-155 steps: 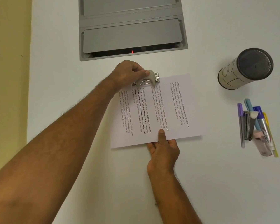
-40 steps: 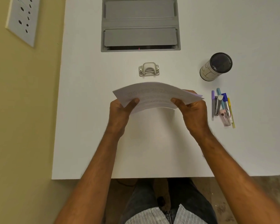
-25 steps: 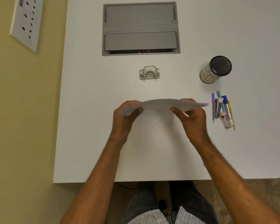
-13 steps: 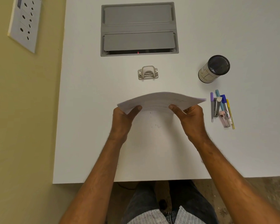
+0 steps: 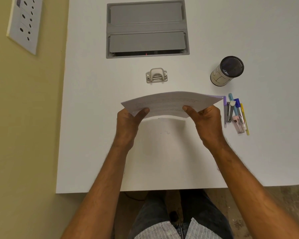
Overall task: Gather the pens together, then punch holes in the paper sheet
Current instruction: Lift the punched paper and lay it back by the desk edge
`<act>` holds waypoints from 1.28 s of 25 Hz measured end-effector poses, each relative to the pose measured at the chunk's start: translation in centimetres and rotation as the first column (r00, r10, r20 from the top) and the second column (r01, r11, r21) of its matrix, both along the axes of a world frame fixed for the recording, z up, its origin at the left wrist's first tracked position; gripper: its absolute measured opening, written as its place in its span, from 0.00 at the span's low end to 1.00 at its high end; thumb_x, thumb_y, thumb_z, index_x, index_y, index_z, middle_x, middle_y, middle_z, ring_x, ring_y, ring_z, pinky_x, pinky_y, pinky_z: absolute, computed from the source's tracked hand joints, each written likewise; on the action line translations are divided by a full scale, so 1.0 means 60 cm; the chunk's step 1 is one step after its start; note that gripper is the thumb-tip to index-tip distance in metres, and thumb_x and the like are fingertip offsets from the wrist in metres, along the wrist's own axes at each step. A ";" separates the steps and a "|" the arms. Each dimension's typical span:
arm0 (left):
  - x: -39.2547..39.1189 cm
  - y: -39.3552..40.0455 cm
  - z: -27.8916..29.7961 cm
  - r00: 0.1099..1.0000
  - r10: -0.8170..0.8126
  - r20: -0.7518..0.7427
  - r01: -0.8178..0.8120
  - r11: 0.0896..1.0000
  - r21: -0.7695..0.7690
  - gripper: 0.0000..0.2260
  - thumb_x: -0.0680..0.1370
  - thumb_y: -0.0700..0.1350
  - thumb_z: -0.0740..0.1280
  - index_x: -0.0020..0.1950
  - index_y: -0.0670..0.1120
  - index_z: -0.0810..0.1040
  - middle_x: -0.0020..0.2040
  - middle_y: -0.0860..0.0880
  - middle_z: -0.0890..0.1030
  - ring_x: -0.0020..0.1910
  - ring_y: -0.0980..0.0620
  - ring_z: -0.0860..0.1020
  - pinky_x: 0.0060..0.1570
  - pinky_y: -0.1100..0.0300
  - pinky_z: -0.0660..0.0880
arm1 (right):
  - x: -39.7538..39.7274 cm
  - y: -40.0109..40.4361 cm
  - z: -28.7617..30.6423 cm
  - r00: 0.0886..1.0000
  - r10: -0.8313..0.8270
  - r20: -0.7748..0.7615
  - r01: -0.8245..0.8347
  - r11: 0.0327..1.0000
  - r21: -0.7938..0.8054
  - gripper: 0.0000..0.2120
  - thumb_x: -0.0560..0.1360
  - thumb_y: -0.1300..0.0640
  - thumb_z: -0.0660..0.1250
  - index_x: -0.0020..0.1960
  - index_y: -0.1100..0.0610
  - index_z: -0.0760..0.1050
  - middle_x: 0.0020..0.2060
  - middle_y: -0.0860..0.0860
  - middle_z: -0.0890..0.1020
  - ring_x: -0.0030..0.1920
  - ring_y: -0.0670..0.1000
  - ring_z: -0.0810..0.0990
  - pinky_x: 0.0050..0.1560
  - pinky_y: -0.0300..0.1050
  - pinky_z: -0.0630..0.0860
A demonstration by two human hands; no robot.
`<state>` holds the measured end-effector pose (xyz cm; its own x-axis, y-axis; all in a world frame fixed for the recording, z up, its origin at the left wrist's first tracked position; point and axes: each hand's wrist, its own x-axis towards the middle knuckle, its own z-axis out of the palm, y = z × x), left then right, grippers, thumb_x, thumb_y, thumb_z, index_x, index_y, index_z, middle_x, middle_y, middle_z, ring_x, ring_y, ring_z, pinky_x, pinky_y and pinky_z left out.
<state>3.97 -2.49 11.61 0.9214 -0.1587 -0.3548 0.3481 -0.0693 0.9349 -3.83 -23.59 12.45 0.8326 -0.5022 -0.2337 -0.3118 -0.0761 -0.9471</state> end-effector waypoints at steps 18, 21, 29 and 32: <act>0.016 -0.002 -0.014 0.999 0.006 -0.044 -0.006 1.000 -0.008 0.13 0.79 0.38 0.72 0.57 0.55 0.82 0.53 0.57 0.86 0.50 0.60 0.84 0.56 0.64 0.79 | 0.012 -0.011 -0.016 0.995 0.064 -0.080 -0.068 0.997 -0.048 0.19 0.80 0.59 0.72 0.70 0.54 0.76 0.54 0.42 0.83 0.53 0.38 0.83 0.58 0.33 0.80; 0.020 -0.002 -0.014 1.000 -0.010 -0.026 0.009 1.000 -0.011 0.13 0.80 0.38 0.72 0.57 0.56 0.82 0.54 0.56 0.86 0.53 0.57 0.84 0.58 0.63 0.80 | 0.014 -0.017 -0.018 0.997 0.048 -0.068 -0.052 0.997 -0.053 0.18 0.80 0.59 0.72 0.68 0.51 0.76 0.54 0.40 0.83 0.52 0.36 0.83 0.55 0.31 0.80; 0.029 -0.007 -0.026 0.998 -0.040 -0.057 0.041 0.999 0.010 0.12 0.81 0.39 0.69 0.64 0.50 0.80 0.57 0.53 0.85 0.54 0.56 0.82 0.53 0.67 0.79 | 0.025 -0.014 -0.033 0.991 0.077 -0.110 -0.083 0.995 -0.049 0.20 0.81 0.59 0.70 0.72 0.55 0.75 0.58 0.45 0.84 0.56 0.44 0.83 0.60 0.38 0.80; 0.033 -0.005 -0.015 0.999 -0.022 -0.036 0.022 1.000 0.008 0.11 0.82 0.39 0.68 0.63 0.49 0.80 0.56 0.54 0.85 0.50 0.61 0.83 0.49 0.69 0.79 | 0.028 -0.014 -0.013 0.993 0.069 -0.094 -0.073 0.997 -0.037 0.16 0.81 0.59 0.71 0.67 0.51 0.76 0.55 0.38 0.83 0.53 0.37 0.84 0.54 0.32 0.80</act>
<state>5.94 -2.82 10.70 0.9043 -0.1757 -0.3889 0.3796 -0.0853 0.9212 -2.18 -24.41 11.64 0.8421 -0.4532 -0.2925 -0.3905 -0.1382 -0.9102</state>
